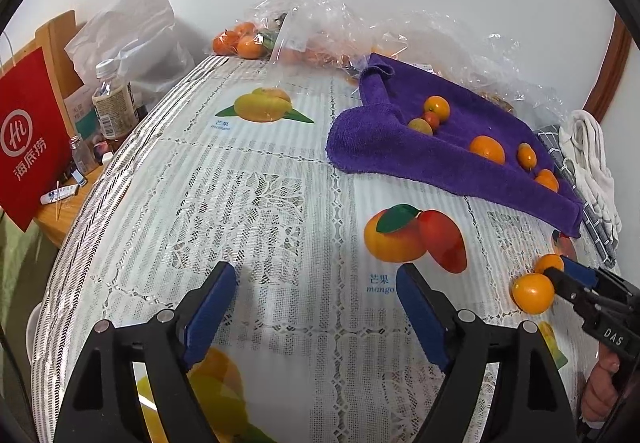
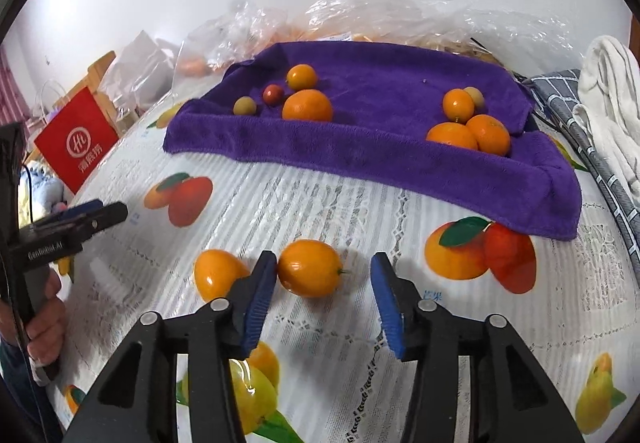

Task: Organize fruits
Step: 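Grasp an orange tangerine on the bed cover with the right tool, then grasp an oval orange fruit with the left tool while the right tool holds the tangerine, then carry the tangerine and oval orange fruit over the purple towel with both tools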

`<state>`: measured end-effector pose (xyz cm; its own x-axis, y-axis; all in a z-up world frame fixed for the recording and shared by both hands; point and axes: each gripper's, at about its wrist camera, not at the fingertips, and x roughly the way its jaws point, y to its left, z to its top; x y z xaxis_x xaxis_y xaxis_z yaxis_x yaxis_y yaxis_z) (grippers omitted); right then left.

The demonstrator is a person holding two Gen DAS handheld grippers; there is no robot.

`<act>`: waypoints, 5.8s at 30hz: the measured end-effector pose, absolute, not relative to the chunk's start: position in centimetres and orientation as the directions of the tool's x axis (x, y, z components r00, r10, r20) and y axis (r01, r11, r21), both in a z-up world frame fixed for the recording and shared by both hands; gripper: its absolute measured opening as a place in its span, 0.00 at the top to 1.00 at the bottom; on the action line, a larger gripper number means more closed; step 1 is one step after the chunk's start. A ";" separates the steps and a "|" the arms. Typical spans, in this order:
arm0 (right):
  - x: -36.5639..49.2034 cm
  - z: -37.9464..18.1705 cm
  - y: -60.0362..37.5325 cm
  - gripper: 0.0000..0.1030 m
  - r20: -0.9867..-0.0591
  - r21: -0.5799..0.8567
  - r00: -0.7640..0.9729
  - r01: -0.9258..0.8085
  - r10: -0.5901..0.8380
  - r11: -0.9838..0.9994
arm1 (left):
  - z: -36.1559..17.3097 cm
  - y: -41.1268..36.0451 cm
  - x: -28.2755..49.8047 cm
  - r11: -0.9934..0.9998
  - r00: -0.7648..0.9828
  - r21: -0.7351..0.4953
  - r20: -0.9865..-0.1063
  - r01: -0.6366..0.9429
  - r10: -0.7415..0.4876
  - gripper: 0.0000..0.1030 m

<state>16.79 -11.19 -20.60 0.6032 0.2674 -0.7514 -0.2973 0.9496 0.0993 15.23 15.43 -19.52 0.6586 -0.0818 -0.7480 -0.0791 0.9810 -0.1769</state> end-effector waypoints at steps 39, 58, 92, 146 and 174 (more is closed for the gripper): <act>14.9 -21.0 -10.7 0.67 -0.751 0.031 0.615 -0.332 0.241 0.943 | -19.7 15.2 15.3 0.982 0.655 -0.173 -0.751 -0.072 -0.084 0.18; 14.7 -20.7 -11.8 0.67 -0.741 0.038 0.636 -0.280 0.216 0.959 | -19.5 15.5 15.1 0.978 0.669 -0.201 -0.735 -0.061 -0.110 0.18; 14.5 -20.3 -15.2 0.67 -0.721 0.080 0.662 -0.215 0.206 0.973 | -18.8 14.9 14.5 0.980 0.700 -0.196 -0.703 -0.020 -0.126 0.18; 14.5 -19.3 -24.7 0.67 -0.699 0.107 0.704 -0.067 0.123 0.992 | -19.1 0.7 15.5 0.953 0.580 -0.168 -0.762 0.250 -0.287 0.61; 19.8 -13.9 -22.3 0.67 -0.653 0.113 0.739 -0.123 0.167 0.986 | -12.1 11.3 18.7 0.951 0.687 -0.305 -0.678 0.059 -0.260 0.61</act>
